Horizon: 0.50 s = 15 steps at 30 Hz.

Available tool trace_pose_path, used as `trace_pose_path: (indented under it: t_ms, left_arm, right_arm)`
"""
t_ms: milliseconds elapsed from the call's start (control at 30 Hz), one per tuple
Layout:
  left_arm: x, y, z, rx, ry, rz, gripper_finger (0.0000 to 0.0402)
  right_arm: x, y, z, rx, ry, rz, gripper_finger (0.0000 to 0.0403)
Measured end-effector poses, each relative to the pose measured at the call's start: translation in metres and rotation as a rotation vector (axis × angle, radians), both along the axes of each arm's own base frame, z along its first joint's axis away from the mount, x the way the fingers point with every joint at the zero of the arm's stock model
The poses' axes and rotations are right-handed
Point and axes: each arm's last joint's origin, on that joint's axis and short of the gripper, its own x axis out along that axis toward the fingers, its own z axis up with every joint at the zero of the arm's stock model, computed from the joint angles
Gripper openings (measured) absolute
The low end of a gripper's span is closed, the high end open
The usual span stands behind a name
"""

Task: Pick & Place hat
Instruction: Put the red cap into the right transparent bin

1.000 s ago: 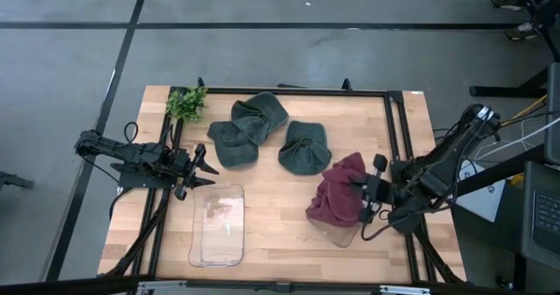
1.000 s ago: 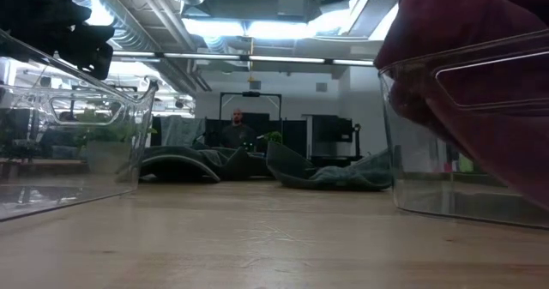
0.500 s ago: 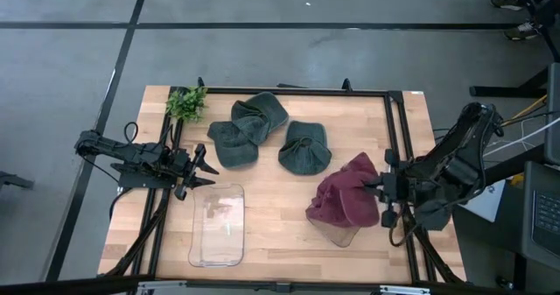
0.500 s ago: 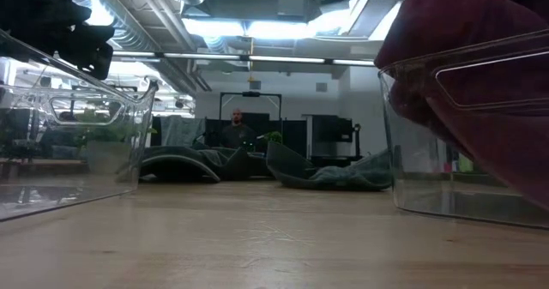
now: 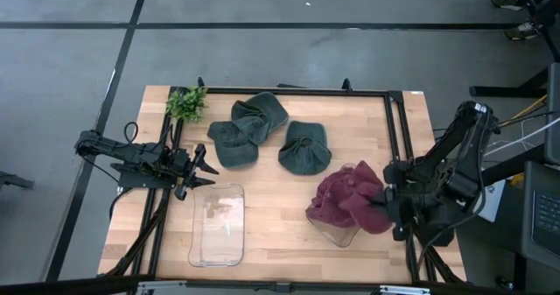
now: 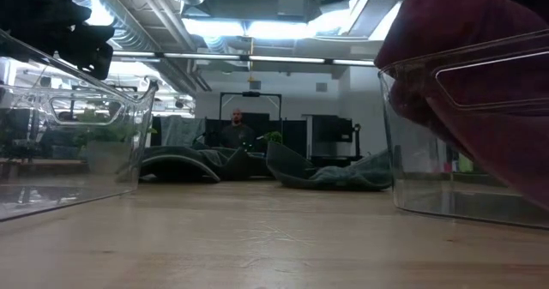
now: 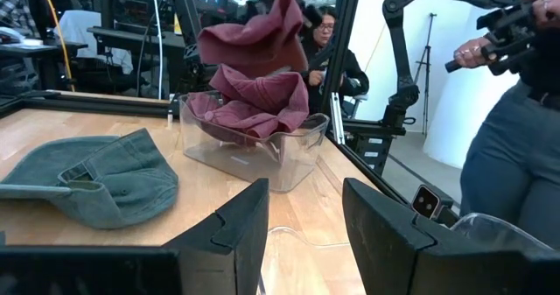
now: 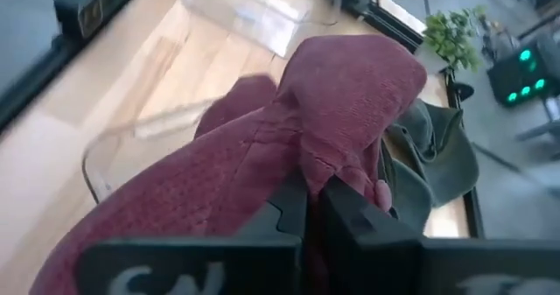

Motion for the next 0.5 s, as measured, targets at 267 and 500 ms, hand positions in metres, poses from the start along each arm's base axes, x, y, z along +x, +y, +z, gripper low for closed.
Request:
trace_pose_path:
  t_ms: [267,500]
  left_arm:
    - [0.000,0.000,0.000,0.000,0.000,0.000,0.0143]
    - [0.000,0.000,0.000,0.000,0.000,0.000,0.0143]
  right_arm:
    - [0.005,0.008,-0.030,-0.186,-0.035,0.099,0.0014]
    - [0.012,0.008,-0.050,-0.249,-0.088,0.083,0.0014]
